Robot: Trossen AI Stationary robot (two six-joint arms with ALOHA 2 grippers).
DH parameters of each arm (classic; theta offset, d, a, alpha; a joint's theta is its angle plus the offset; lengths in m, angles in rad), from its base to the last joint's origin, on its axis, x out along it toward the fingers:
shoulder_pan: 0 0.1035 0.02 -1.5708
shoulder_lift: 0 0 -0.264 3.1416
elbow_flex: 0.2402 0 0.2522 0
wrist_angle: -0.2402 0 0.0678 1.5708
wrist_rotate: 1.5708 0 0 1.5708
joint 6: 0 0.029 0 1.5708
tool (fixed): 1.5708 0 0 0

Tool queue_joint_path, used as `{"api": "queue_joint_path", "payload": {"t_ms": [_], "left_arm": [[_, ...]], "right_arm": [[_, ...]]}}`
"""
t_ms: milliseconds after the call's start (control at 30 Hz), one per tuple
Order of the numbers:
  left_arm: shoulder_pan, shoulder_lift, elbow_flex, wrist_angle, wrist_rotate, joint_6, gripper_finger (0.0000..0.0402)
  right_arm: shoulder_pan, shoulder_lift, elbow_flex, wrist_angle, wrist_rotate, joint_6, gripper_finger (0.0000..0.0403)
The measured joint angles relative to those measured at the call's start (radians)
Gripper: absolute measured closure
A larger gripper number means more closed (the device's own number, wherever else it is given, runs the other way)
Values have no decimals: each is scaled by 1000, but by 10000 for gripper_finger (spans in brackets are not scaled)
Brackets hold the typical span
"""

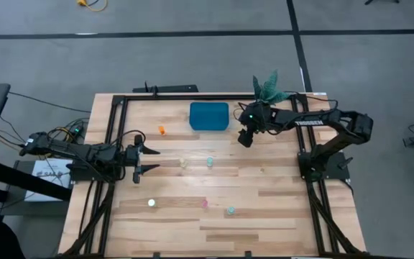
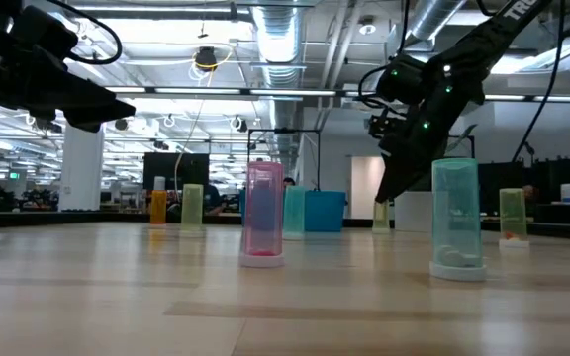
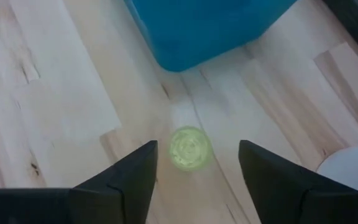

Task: Pick and place pill bottles into a basket
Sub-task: Put the yellow pill bottle into the blue bin

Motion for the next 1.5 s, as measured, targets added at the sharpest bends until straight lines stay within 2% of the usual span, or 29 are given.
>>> {"api": "queue_joint_path", "payload": {"t_ms": [300, 467, 700, 1033, 1167, 1500], "left_arm": [[0, 0, 0, 0, 0, 0, 178], [0, 0, 0, 0, 0, 0, 178], [0, 0, 0, 0, 0, 0, 178], [0, 0, 0, 0, 0, 0, 178], [0, 0, 0, 0, 0, 0, 178], [0, 0, 0, 0, 0, 0, 178]], "right_arm": [[-4, -1, 0, -6, -14, 1, 284], [-4, -1, 0, -3, -57, 0, 313], [-7, -40, 33, -24, -60, -10, 307], [-28, -83, 276, -59, -102, -134, 305], [-29, -31, 353, -60, -109, -180, 305], [-53, 233, 439, -60, -137, -183, 305]]}}
